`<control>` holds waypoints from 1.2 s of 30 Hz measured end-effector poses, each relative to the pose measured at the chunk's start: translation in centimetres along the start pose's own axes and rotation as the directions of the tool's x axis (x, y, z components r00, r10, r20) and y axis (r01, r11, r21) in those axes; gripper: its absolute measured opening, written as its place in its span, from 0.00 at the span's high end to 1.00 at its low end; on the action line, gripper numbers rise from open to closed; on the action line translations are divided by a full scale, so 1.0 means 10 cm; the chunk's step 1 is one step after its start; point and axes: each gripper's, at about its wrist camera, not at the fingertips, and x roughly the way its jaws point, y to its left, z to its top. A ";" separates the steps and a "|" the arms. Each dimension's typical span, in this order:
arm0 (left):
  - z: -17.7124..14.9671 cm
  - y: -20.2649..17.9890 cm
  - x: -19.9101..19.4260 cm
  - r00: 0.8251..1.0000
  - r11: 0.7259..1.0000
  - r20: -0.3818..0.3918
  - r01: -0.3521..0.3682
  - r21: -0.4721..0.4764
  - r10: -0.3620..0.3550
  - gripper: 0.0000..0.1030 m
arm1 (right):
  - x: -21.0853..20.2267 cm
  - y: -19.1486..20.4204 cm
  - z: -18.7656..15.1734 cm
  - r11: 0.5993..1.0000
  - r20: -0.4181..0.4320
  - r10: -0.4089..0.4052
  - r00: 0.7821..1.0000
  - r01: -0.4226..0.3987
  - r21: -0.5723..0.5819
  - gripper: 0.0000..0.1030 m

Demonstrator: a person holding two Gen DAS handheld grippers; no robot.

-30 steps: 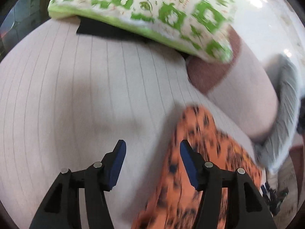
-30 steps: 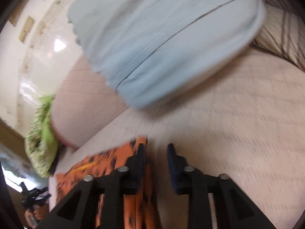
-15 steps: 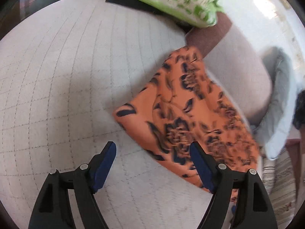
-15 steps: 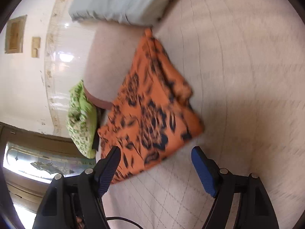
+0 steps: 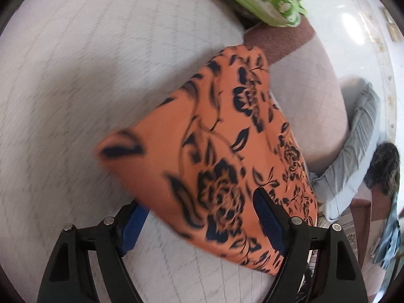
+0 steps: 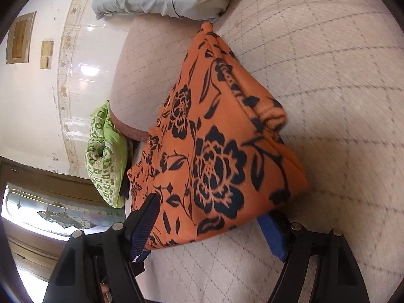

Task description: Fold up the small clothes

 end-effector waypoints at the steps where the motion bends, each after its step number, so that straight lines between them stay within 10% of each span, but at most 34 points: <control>1: 0.03 -0.02 0.03 1.000 1.000 0.001 0.017 0.019 -0.017 0.20 | 0.02 0.00 0.02 1.000 0.013 0.004 1.000 -0.004 0.002 0.23; 5: 0.05 -0.01 0.03 0.996 0.997 0.046 0.071 0.033 -0.072 0.33 | 0.14 0.07 0.09 1.000 0.054 0.003 0.999 -0.002 -0.025 0.28; 7: 0.05 -0.01 0.03 0.997 0.996 0.048 0.065 0.058 -0.067 0.66 | 0.21 0.08 0.11 0.998 0.069 -0.029 0.997 0.033 -0.046 0.49; 8: 0.06 0.00 0.06 0.998 0.997 0.048 0.039 0.065 -0.042 0.77 | 0.26 0.05 0.12 0.997 0.066 -0.056 0.996 0.059 -0.049 0.77; 11: 0.06 0.05 0.08 0.997 0.997 0.050 0.063 0.049 -0.066 0.86 | 0.28 -0.01 0.13 0.998 0.074 -0.044 0.996 0.046 -0.035 0.85; 19: -0.12 -0.04 -0.31 0.991 0.992 0.104 0.075 0.097 -0.085 0.89 | -0.07 0.33 -0.02 0.985 0.151 -0.050 0.987 0.074 -0.155 0.87; 26: -0.89 0.10 -0.81 0.994 0.995 0.106 0.030 0.099 -0.040 0.89 | -0.66 0.24 -0.43 0.978 0.143 -0.129 0.981 0.150 -0.148 0.87; 36: -2.11 0.53 -1.19 0.990 0.973 0.047 -0.136 0.185 0.130 0.88 | -1.50 -0.26 -1.05 0.974 -0.034 -0.207 0.978 0.202 -0.099 0.85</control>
